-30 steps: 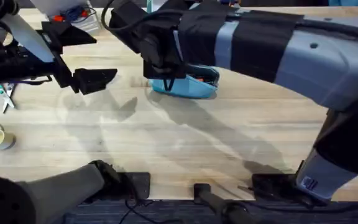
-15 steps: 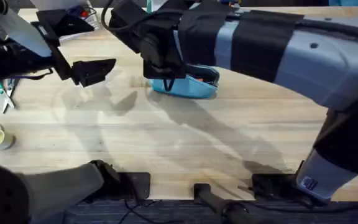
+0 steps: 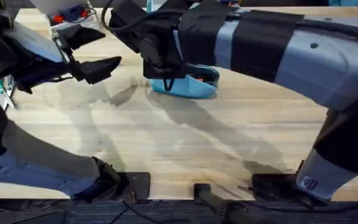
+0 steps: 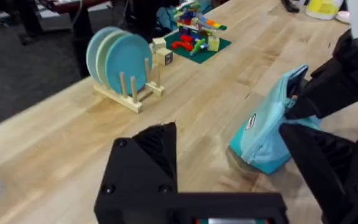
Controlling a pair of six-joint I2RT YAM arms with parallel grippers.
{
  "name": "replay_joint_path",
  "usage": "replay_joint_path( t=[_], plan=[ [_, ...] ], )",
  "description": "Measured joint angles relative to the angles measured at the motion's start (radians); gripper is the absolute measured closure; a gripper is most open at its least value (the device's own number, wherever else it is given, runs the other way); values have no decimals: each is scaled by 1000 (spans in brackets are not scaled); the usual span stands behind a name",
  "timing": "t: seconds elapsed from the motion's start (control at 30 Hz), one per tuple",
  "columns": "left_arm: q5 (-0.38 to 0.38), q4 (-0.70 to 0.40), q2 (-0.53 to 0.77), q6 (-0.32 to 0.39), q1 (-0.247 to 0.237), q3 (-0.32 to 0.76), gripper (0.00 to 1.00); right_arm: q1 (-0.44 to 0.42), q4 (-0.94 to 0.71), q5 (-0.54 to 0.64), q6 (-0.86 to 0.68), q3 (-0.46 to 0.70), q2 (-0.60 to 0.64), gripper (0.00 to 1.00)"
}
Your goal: Unzip the bag, pick up the pens from the table one at a time and place them inside, then zip the bag closed.
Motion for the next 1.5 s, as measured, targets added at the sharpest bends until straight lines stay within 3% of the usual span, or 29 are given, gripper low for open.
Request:
replay_joint_path(
  t=[0.2, 0.6, 1.1, 1.5],
  plan=[
    [6, 3, 55, -3, -17, 0, 24, 0, 0, 0, 0, 0, 0, 969],
    [5, 138, 56, -54, -139, 0, 63, 0, 0, 0, 0, 0, 0, 969],
    [-57, 146, 56, -33, -255, 0, 98, 0, 0, 0, 0, 0, 0, 969],
    [-131, 75, 56, -16, -261, 0, 172, 0, 0, 0, 0, 0, 0, 969]
  ],
)
